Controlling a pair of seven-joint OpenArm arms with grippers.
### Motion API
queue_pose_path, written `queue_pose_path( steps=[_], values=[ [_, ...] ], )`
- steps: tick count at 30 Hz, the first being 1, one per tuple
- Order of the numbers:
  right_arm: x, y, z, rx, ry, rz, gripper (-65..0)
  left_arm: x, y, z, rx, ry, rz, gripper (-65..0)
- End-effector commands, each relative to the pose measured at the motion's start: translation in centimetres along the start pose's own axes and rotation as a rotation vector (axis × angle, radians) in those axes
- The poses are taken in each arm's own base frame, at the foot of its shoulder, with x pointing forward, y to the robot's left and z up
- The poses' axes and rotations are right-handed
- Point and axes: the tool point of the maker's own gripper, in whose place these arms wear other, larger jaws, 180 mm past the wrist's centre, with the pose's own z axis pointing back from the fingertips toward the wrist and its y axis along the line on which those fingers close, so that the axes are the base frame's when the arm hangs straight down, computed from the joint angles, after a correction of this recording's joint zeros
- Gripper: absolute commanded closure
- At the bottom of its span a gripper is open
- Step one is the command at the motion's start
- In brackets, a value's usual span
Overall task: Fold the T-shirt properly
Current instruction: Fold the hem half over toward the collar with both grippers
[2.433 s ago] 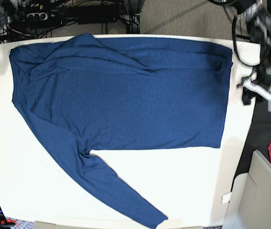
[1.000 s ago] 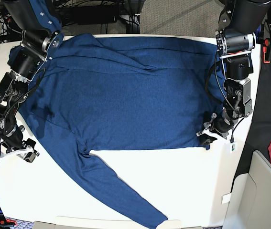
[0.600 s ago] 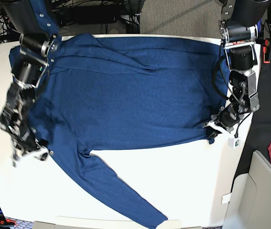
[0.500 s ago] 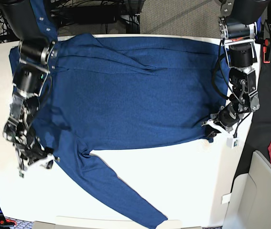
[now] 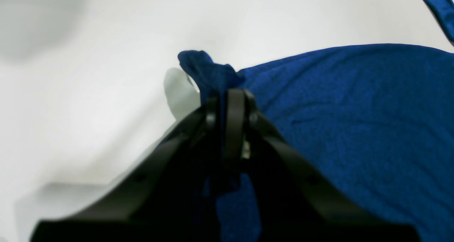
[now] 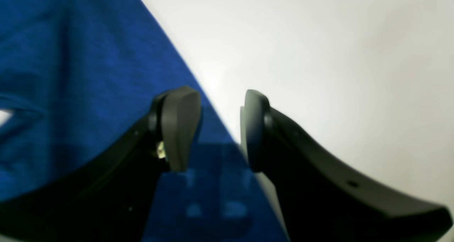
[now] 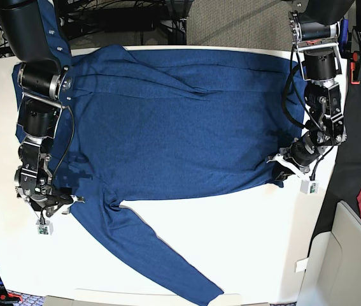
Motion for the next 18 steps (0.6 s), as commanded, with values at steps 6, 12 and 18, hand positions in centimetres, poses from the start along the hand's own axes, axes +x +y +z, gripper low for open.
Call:
queue_pose_path(
  steps=[6,12,18],
  values=[
    [-0.2,-1.3,-0.1,-0.017,0.000,0.005,-25.4,2.3,0.0,0.4,-0.008,-0.059,-0.013,-1.8],
    [-4.0,-0.5,-0.5,0.015,0.069,-0.011,-24.9,2.3,0.0,0.4,-0.007,-0.059,-0.014,-1.8],
    [-4.9,1.1,-0.4,0.112,0.051,-0.124,-5.3,2.5,-0.4,0.8,-0.012,-0.059,-0.035,-1.8]
  ],
)
